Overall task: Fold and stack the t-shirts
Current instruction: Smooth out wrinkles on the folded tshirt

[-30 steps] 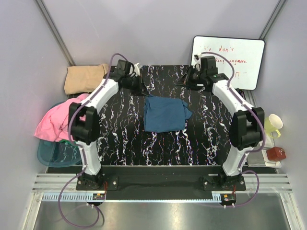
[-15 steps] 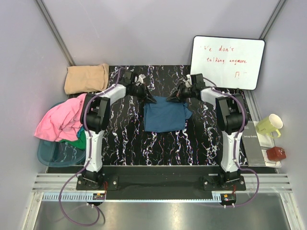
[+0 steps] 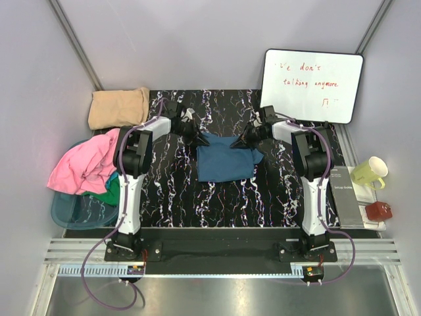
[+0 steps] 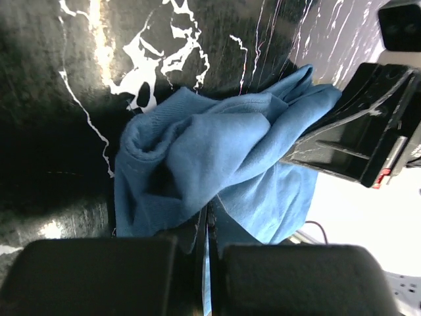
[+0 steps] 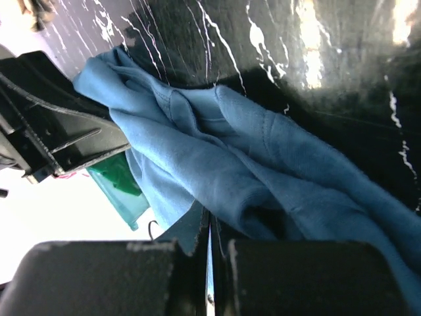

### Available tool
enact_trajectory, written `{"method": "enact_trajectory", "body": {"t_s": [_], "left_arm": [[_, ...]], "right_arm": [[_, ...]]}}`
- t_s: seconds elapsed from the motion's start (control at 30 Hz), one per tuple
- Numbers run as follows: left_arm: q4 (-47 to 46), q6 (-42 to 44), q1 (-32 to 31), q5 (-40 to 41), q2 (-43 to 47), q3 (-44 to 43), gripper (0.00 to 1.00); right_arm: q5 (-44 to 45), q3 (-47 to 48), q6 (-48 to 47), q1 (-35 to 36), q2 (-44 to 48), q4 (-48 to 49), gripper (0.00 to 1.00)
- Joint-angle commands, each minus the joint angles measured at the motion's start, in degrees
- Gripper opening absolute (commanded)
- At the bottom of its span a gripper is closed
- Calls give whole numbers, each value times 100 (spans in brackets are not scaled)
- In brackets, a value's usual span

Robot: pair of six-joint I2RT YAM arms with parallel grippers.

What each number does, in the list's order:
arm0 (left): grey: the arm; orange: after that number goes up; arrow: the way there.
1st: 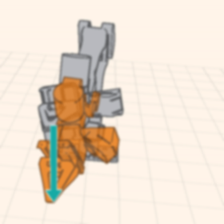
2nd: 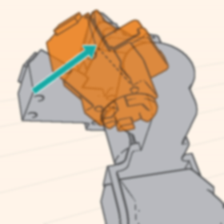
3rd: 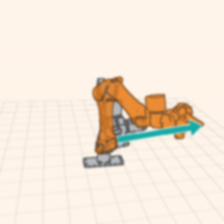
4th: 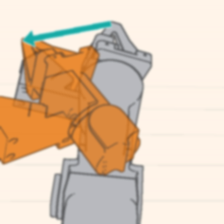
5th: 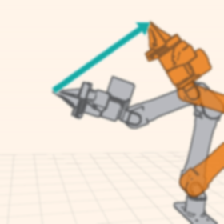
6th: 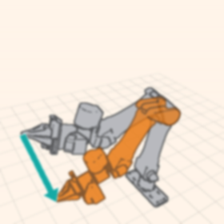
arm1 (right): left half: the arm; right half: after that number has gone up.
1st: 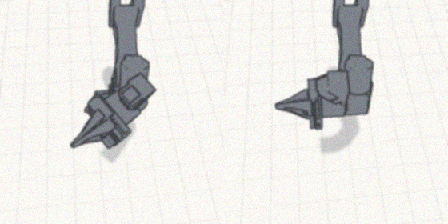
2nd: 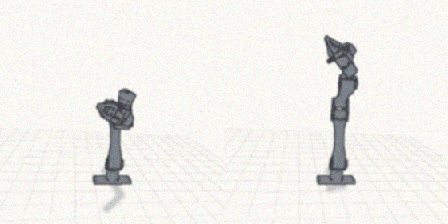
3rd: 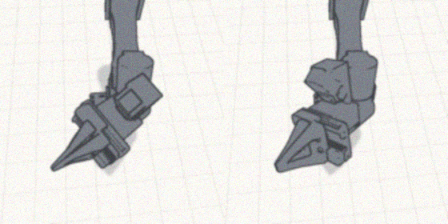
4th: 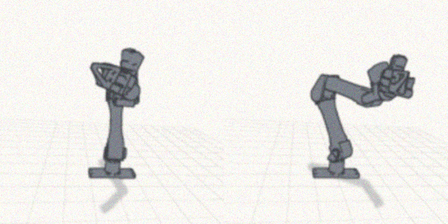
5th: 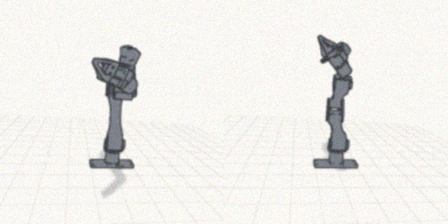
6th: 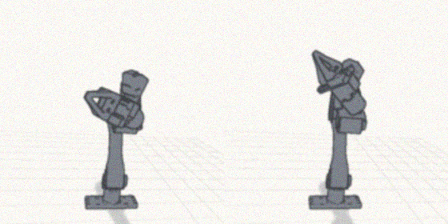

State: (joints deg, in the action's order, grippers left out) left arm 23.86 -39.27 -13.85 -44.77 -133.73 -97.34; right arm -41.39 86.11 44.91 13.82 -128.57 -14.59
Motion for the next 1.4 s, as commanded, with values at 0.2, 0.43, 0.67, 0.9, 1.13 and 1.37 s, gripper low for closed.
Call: {"method": "enact_trajectory", "body": {"t_s": [0.2,0.43,0.67,0.9,1.13,1.37], "left_arm": [[479,701,22,539,2034,118,32],[1190,1359,14,1242,3010,1233,99],[2078,2466,-258,2322,3520,1946,99],[2290,2468,-523,2913,3898,2272,99],[2404,2187,-523,2834,3329,2008,99],[1738,1800,-523,1930,2730,2061,99]], "right_arm": [[456,503,-685,59,1009,-404,0],[858,486,-1070,68,1703,-746,0],[2292,206,-2318,225,2450,-2054,15],[2838,-120,-2882,638,2495,-2584,20],[2715,-15,-2733,823,1732,-2821,0],[2759,494,-2680,946,905,-2918,0]]}}
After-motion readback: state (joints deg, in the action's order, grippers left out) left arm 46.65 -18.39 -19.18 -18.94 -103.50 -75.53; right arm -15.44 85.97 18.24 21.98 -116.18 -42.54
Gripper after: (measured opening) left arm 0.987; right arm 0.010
